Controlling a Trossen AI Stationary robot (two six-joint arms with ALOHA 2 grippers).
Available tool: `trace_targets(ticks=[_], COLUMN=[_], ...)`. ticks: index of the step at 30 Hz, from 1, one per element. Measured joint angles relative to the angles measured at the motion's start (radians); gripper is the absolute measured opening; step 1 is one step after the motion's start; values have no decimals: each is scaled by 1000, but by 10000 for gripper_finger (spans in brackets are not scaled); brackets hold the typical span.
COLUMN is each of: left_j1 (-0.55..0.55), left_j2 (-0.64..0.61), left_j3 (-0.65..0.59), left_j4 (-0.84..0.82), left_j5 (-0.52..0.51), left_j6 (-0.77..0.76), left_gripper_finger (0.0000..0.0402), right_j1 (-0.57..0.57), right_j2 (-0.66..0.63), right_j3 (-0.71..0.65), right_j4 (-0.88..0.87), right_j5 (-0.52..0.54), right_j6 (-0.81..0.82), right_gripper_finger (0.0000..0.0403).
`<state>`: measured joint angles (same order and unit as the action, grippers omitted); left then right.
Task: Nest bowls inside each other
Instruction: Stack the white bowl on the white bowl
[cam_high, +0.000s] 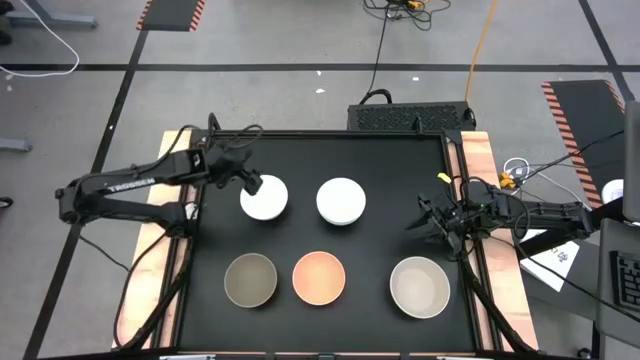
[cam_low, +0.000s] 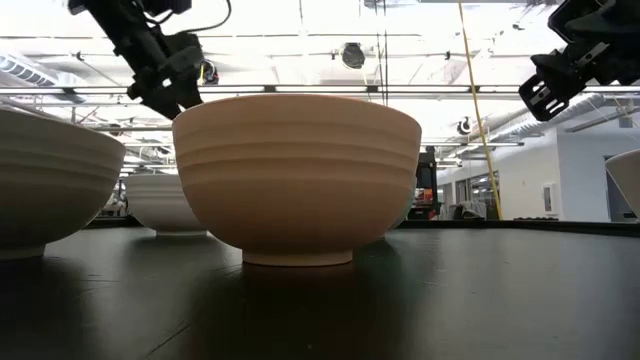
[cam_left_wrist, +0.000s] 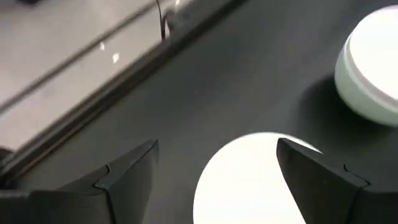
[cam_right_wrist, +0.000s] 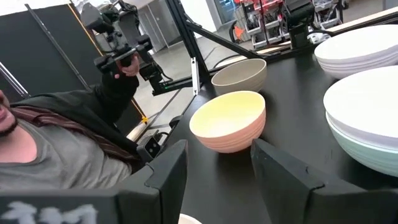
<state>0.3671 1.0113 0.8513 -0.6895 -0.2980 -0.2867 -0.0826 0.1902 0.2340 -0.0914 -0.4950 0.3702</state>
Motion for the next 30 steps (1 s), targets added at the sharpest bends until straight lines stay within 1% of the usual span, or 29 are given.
trace_targets(ticks=[2,5,10,15,24,30], left_j1=[31,67,117,136,128,142], left_j2=[36,87,144,177,238,277], left_j3=[40,81,123,125,123,101], left_j4=[-69,-154,-245,-260,-235,-222], left_j5=[42,78,142,247,268,306], left_j6=[-3,-3,23,46,62,97], left_gripper_finger=[328,328,328,328,328,328], right_j1=[0,0,0,0,0,0], right_j2=[0,0,0,0,0,0], right_j3=[0,0,0,0,0,-1], right_j4=[-2,-13,-27,-27,-34,-75], right_j5=[-1,-2,-3,-4,-6,-6], right_j6=[0,8,11,11,-11,-15], right_gripper_finger=[169,169,169,169,169,169])
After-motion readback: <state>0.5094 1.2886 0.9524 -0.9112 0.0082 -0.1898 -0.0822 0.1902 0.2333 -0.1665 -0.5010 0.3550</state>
